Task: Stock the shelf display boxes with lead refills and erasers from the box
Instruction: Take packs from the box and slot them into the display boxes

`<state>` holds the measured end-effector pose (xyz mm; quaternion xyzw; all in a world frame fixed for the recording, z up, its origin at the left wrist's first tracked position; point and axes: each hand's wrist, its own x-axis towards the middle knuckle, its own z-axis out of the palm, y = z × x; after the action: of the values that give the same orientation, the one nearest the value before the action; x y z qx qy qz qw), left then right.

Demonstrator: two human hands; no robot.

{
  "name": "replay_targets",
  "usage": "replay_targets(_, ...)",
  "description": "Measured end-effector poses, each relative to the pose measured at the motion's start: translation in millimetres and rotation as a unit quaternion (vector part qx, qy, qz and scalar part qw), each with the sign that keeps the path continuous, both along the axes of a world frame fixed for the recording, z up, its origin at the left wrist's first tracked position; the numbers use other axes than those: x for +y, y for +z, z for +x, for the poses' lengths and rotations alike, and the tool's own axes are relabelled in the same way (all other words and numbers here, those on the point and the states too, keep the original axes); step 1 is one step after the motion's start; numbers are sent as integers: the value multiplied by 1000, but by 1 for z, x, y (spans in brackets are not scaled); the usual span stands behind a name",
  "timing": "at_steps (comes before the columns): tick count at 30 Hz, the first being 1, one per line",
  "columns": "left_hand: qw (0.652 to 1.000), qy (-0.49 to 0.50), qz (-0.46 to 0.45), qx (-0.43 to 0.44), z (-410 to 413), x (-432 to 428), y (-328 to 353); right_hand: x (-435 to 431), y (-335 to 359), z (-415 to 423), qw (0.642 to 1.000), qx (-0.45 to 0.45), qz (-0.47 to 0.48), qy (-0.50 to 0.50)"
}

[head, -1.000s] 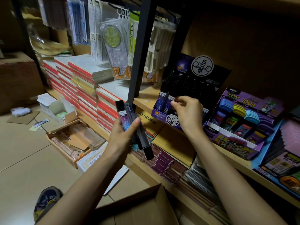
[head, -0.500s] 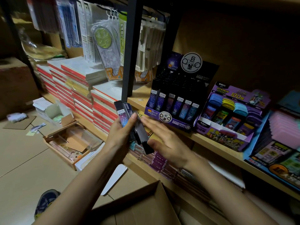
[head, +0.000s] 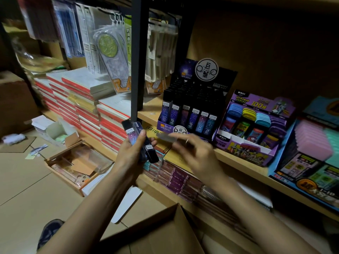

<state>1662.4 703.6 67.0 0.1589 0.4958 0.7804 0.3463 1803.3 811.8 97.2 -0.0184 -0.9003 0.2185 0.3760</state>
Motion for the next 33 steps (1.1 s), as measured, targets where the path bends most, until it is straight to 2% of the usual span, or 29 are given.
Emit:
replay_targets(2,999,5,-1,34,-2,0,-1,13,14,-3,989,33,-112,-93)
replay_targets(5,998,12,1,63,-1,0,-1,43,37,-9,976,42,-126,-170)
replay_targets(11,998,20,5,63,2,0,1,61,52,-30,983,-43,-79,-159)
replay_targets(15,998,8,3,66,4,-1,1,60,53,-41,976,-112,-108,-150)
replay_targets(21,997,5,-8,79,7,-2,2,63,60,-43,959,-118,-215,-141)
replay_targets(33,997,3,3,76,7,-4,4,66,50,-46,952,-160,-186,-184)
